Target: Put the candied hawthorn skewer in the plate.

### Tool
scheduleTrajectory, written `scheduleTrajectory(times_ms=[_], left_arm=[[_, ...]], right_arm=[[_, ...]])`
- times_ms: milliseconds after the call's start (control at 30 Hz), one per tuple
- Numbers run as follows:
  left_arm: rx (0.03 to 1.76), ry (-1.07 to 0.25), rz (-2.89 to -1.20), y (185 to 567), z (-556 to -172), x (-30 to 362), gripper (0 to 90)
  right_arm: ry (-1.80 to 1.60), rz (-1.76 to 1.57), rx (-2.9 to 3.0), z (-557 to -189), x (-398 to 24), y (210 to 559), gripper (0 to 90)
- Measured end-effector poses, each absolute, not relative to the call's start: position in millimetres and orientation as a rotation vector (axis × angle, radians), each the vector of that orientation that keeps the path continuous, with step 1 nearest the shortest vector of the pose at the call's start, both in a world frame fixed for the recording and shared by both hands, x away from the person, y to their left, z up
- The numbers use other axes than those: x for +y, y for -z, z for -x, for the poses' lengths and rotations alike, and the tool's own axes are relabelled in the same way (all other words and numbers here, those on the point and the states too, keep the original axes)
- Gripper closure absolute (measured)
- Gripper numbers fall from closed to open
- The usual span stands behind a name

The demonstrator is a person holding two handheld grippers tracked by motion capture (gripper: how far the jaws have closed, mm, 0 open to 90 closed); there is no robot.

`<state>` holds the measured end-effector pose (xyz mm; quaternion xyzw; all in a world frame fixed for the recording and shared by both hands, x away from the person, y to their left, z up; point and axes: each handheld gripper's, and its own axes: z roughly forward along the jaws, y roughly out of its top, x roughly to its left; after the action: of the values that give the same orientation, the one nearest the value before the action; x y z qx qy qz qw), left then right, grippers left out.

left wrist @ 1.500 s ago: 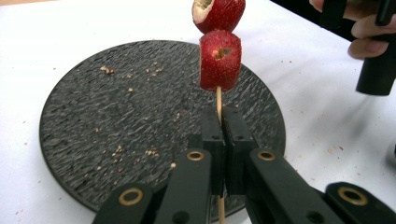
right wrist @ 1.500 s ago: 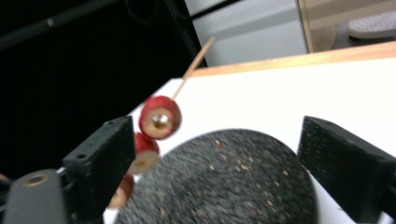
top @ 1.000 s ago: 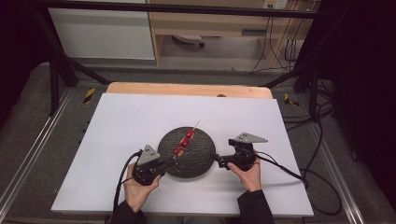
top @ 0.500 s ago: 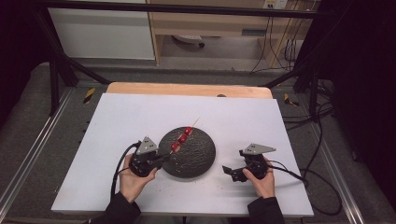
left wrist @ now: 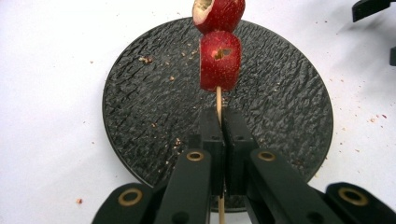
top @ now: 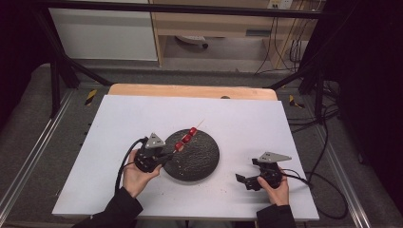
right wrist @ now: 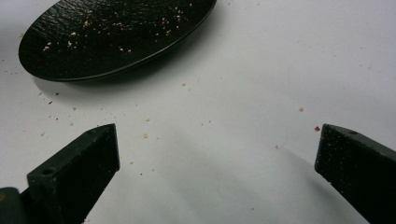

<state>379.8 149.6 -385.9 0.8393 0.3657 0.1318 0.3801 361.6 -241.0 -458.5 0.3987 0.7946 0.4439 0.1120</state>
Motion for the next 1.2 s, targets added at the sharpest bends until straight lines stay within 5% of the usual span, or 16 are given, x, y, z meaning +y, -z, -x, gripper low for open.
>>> scheduleTrajectory(times_ms=[1200], left_arm=[[1.001,-0.370,-2.292,428,-393,120,85.7]], right_arm=[[-1.342,-1.175,2.329,-358,-244,457,0.7]])
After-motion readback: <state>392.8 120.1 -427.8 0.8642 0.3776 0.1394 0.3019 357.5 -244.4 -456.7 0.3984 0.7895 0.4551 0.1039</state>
